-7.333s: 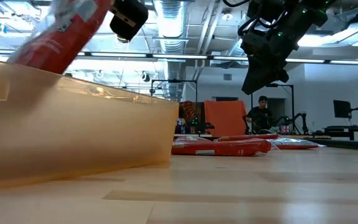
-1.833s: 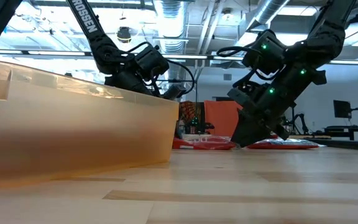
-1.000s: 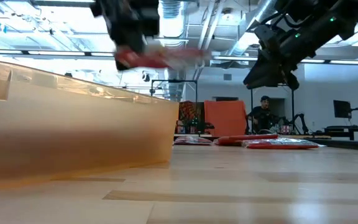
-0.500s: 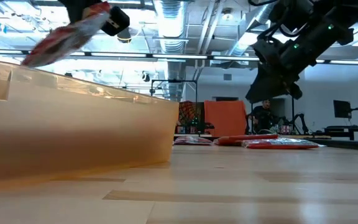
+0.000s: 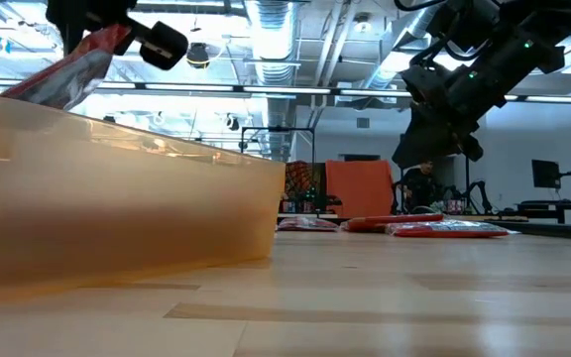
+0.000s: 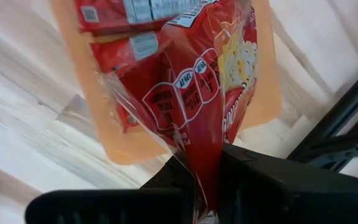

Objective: Sort popcorn bags into baskets
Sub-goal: Put the popcorn bag into the orange bin

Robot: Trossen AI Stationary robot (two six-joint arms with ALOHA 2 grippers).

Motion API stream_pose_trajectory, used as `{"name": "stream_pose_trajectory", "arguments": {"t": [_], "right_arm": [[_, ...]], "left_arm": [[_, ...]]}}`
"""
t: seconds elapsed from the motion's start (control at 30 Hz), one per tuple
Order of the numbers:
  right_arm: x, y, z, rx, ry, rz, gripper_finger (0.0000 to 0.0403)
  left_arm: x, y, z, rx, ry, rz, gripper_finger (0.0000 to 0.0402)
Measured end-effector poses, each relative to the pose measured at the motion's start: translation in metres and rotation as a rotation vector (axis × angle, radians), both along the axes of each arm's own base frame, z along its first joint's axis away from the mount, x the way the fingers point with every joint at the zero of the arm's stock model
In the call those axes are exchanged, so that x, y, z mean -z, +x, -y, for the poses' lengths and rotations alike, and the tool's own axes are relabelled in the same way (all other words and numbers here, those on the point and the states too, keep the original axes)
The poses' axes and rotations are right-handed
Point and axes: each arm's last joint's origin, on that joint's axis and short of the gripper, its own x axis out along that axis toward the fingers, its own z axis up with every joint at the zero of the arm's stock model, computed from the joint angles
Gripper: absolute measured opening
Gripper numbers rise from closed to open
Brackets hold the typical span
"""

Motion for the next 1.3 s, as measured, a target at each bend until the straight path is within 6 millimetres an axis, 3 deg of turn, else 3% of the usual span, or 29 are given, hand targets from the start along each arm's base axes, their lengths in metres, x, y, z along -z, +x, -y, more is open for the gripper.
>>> {"name": "stream_pose_trajectory", "arguments": {"t": [0.27, 0.87, 1.3], "right_arm": [[0.000, 0.000, 0.000, 0.006, 0.006, 0.005, 0.0113], [0.000, 0.000, 0.000, 0.005, 0.006, 0.008, 0.0113], [0.000, 0.000, 0.000, 0.003, 0.006, 0.004, 0.0113]], "left_arm": [[0.012, -0.004, 0.007, 0.076, 0.050, -0.031, 0.0013], [0.012, -0.003, 0.009, 0.138, 0.006, -0.009, 0.0013], [0.034, 0.014, 0.010, 0.131, 0.035, -0.104, 0.0013]]}}
